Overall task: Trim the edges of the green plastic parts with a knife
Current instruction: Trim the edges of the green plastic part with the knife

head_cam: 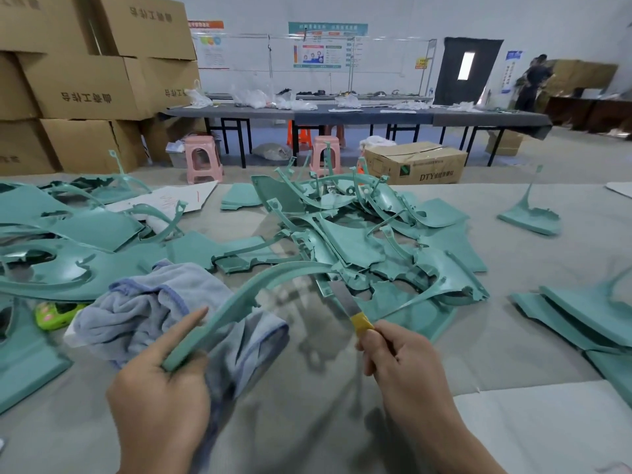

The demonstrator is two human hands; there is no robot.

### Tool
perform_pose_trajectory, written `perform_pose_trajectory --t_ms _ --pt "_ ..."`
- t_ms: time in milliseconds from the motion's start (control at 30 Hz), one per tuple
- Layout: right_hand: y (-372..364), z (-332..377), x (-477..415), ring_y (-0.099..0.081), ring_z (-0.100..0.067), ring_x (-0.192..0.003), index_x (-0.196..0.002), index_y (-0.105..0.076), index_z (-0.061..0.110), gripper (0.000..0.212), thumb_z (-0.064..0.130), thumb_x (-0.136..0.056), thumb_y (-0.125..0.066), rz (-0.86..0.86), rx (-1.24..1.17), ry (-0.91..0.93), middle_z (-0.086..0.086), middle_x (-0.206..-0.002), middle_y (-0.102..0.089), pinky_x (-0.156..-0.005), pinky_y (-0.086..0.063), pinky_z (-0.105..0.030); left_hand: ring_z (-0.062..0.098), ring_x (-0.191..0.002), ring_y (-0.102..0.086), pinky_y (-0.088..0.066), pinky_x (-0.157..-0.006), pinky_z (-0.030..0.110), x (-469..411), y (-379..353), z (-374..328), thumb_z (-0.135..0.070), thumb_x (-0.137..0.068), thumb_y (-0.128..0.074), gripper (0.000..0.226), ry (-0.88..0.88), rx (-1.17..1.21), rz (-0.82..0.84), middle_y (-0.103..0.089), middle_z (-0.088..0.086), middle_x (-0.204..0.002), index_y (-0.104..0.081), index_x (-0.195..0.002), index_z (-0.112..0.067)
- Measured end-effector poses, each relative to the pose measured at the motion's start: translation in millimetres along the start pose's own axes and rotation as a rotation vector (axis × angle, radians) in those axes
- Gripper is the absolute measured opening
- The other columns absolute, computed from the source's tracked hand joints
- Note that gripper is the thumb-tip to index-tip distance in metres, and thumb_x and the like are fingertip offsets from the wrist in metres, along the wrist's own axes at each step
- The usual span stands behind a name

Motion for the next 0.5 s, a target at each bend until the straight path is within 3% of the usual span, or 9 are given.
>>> perform_pose_trajectory --t_ms 33,100,133,233,300,367,400,500 --pt "-2 -1 0 -0.047 -0.003 -0.047 -0.076 -0.065 0.027 0.025 0.032 -0.099 -0.058 0.008 -0.008 -0.006 0.005 -0.058 -0.063 -0.048 -0.036 -0.022 -0.006 -0.073 -0.064 -0.058 -0.075 0.020 -4 -1 4 -0.010 -0.071 -0.071 0.064 0.032 0.056 0.005 -0.072 -0.028 -0.084 -0.067 -0.111 -0.060" --pt "-4 -3 1 -0.046 -0.003 -0.045 -0.075 -0.066 0.027 0.024 0.031 -0.098 -0.058 0.022 -0.014 -0.018 0.005 -0.058 -0.064 -0.047 -0.036 -0.020 0.013 -0.080 -0.067 -0.060 -0.087 0.043 -7 -6 19 0.000 -0.066 -0.076 0.068 0.195 0.176 -0.013 -0.075 -0.015 -0.087 -0.072 -0.110 -0.051" --pt "-5 -4 0 -0.046 -0.002 -0.045 -0.075 -0.066 0.027 0.024 0.030 -0.098 -0.059 0.026 -0.016 -0.021 0.005 -0.058 -0.064 -0.047 -0.036 -0.019 0.022 -0.079 -0.066 -0.059 -0.085 0.048 -6 -7 22 -0.006 -0.065 -0.077 0.059 0.227 0.187 -0.026 -0.074 -0.010 -0.083 -0.073 -0.109 -0.044" --pt "-9 -5 1 -0.045 -0.001 -0.047 -0.075 -0.066 0.025 0.025 0.028 -0.099 -0.059 0.043 -0.026 -0.017 0.003 -0.059 -0.064 -0.047 -0.035 -0.018 0.032 -0.072 -0.060 -0.043 -0.071 0.036 4 -3 -6 -0.040 -0.076 -0.077 0.028 0.031 -0.113 -0.063 -0.062 -0.009 -0.064 -0.076 -0.098 -0.023" --pt "-11 -5 3 -0.046 -0.002 -0.047 -0.075 -0.066 0.024 0.025 0.027 -0.099 -0.059 0.056 -0.046 -0.014 0.002 -0.059 -0.064 -0.047 -0.035 -0.017 0.039 -0.079 -0.065 -0.039 -0.071 0.035 11 -2 -18 -0.038 -0.085 -0.078 0.023 -0.065 -0.175 -0.095 -0.063 0.005 -0.064 -0.078 -0.098 -0.018" --pt "-12 -4 3 -0.045 -0.005 -0.046 -0.074 -0.066 0.023 0.026 0.026 -0.099 -0.059 0.056 -0.096 -0.008 0.000 -0.058 -0.064 -0.048 -0.035 -0.019 0.029 -0.085 -0.066 -0.043 -0.073 0.031 15 0 -24 -0.037 -0.086 -0.078 0.025 -0.095 -0.149 -0.118 -0.073 0.011 -0.077 -0.079 -0.108 -0.025" --pt "-12 -3 2 -0.044 -0.007 -0.045 -0.075 -0.067 0.022 0.026 0.028 -0.098 -0.058 0.051 -0.146 -0.009 -0.003 -0.058 -0.063 -0.048 -0.035 -0.022 0.014 -0.083 -0.065 -0.045 -0.074 0.025 16 1 -26 -0.036 -0.086 -0.078 0.025 -0.120 -0.096 -0.114 -0.076 0.004 -0.081 -0.076 -0.111 -0.037" --pt "-2 1 1 -0.040 -0.014 -0.046 -0.077 -0.069 0.019 0.028 0.040 -0.090 -0.056 -0.033 -0.331 -0.023 -0.010 -0.058 -0.059 -0.049 -0.031 -0.029 -0.021 -0.085 -0.058 -0.040 -0.078 -0.002 19 -9 -48 -0.026 -0.086 -0.076 0.054 -0.203 0.067 0.066 -0.069 -0.038 -0.092 -0.059 -0.098 -0.076"
Point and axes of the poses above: each hand's wrist, its own x-axis away from the middle knuckle, its own y-axis out of the back of the hand, z = x × y, the point moved 9 cm from there along -x, towards the middle knuckle
